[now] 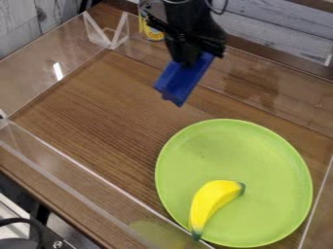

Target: Put the blue object in the green plate

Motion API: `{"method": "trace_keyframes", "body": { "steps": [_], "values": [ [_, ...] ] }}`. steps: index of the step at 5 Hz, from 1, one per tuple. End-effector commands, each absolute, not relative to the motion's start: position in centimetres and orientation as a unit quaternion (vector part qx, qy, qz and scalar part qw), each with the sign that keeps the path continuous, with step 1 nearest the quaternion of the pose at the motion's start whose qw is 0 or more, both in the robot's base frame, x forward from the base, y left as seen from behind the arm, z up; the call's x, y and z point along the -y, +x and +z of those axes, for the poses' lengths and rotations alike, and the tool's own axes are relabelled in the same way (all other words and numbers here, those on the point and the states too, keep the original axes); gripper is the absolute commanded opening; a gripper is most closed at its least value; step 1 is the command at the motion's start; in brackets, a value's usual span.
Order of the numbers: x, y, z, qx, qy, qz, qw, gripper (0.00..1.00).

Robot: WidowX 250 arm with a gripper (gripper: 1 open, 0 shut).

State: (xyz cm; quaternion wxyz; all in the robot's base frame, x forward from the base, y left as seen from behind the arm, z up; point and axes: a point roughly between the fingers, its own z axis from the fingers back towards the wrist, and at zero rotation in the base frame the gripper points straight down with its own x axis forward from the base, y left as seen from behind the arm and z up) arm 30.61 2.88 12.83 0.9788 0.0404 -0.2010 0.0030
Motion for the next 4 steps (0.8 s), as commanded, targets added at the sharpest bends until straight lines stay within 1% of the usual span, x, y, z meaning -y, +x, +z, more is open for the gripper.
{"method": "trace_keyframes", "body": {
  "steps": [1,3,4],
  "values": [
    [-2.0,30.3,14.7,0.231,0.041,-0.001,0.972,0.00],
    [2.0,27.4,15.5,0.225,0.021,-0.012,0.974,0.00],
    [4.2,26.2,15.4,0.221,0.013,-0.015,0.975,0.00]
  ]
}}
